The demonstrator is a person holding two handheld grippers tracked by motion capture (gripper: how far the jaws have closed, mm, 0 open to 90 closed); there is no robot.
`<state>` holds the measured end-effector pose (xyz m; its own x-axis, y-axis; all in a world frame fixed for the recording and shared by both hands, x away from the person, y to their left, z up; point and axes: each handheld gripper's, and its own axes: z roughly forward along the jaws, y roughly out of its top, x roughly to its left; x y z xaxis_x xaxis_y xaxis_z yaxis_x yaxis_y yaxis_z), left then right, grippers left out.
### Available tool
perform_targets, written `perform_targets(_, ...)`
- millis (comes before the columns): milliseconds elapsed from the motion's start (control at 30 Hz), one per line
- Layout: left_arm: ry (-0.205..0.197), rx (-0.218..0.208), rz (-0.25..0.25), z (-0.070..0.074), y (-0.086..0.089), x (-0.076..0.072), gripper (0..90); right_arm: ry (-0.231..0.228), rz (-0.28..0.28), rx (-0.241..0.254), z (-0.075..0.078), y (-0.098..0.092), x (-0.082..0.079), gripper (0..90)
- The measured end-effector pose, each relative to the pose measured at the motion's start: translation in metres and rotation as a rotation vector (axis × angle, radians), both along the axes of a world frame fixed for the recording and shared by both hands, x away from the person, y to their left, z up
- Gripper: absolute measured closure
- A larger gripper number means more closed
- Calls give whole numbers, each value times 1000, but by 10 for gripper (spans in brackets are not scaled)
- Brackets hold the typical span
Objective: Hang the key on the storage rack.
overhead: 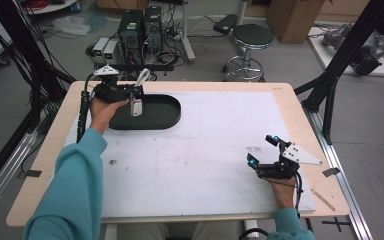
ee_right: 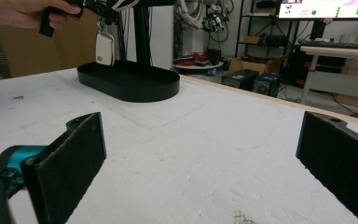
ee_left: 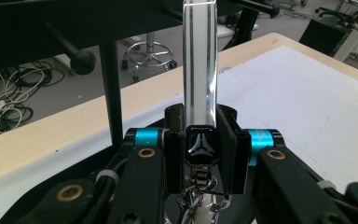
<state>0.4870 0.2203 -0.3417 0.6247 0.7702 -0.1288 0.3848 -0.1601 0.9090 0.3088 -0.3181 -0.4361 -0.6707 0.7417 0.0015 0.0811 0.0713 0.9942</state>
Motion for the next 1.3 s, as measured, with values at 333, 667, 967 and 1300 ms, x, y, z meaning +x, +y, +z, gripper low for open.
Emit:
perform_targets(333, 8, -43, 3, -6, 1, 5, 742, 2, 1, 5, -6, 0, -1, 8)
perform_targets(667, 13, -55, 27, -11, -2, 8, 738, -7, -1, 1, -7, -1, -1, 8)
perform_targets(967, 7, -33, 52, -16, -8, 10, 733, -3, 0, -2, -7, 0, -2, 8)
perform_targets(1300, 18, -3, 52, -17, -9, 9, 642, -4, -1, 0, -8, 0, -1, 9)
